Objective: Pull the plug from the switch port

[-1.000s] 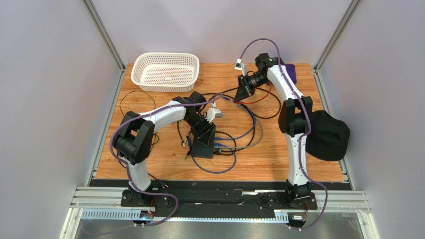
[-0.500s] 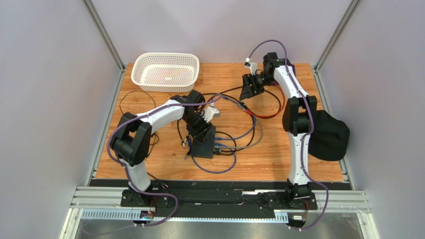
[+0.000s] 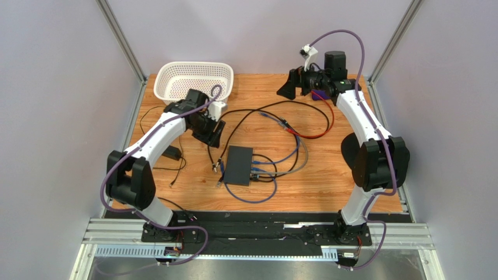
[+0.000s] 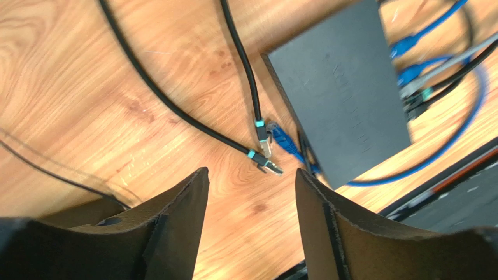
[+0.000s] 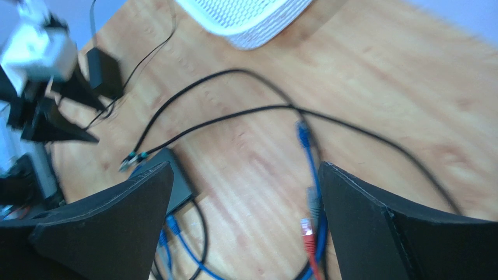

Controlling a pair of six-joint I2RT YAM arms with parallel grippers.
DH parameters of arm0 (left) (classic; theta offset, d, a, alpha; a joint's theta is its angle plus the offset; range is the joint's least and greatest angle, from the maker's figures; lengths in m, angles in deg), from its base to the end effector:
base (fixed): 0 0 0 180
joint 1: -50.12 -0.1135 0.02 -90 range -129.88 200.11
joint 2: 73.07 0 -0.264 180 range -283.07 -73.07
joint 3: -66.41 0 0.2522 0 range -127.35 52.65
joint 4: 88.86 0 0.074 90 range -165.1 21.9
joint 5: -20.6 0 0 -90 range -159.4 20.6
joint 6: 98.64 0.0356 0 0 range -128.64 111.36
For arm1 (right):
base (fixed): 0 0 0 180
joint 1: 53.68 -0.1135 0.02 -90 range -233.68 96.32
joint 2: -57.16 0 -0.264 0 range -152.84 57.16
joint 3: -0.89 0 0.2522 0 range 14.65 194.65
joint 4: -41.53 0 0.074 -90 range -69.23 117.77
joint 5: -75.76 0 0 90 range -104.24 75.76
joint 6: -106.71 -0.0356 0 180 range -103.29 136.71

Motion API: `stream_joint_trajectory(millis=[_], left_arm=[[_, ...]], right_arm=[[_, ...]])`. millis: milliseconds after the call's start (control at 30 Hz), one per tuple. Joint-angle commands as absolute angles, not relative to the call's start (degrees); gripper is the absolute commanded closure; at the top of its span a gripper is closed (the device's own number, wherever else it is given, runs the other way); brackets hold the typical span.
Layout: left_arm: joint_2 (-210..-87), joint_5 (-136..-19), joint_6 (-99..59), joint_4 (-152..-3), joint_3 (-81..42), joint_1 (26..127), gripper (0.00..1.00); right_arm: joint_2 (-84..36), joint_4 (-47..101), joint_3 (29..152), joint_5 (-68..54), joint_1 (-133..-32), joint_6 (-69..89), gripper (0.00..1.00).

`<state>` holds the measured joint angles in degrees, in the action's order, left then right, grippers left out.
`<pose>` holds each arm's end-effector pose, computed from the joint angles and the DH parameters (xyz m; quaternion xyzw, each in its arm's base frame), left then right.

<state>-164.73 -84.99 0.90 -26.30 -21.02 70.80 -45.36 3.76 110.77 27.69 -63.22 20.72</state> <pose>0.2977 -0.1226 0.2593 0.2793 0.9298 -0.1516 0.1855 0.4043 0.0921 0.3527 -0.2721 0.7837 0.3325 0.4485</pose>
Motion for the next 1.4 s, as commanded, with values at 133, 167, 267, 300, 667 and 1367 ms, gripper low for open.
stream_joint_trajectory(millis=[133,167,267,300,667,1367], left_arm=[[-166.93,-101.03,-8.38,-31.68,-17.13,69.71,0.35],[-167.63,-102.25,-8.12,-31.94,-17.75,69.71,0.35],[-169.75,-104.28,-7.41,-33.87,-18.1,69.71,0.36],[-171.23,-104.64,-7.59,-34.14,-18.28,69.71,0.36],[-179.68,-102.1,-7.23,-33.44,-20.56,72.53,0.43],[-186.8,-91.46,-6.97,-31.33,-20.12,73.31,0.6]], right_arm=[[-51.56,-2.82,101.68,37.96,-70.81,21.02,0.0],[-51.64,-1.51,100.01,38.66,-71.42,19.45,0.0],[-53.31,4.09,97.37,43.76,-72.13,8.46,0.0],[-53.23,4.13,95.44,44.03,-72.83,9.49,0.0],[-59.37,-10.52,99.02,47.19,-76.0,26.09,0.27],[-70.36,-23.12,103.59,48.34,-78.73,37.19,0.41]])
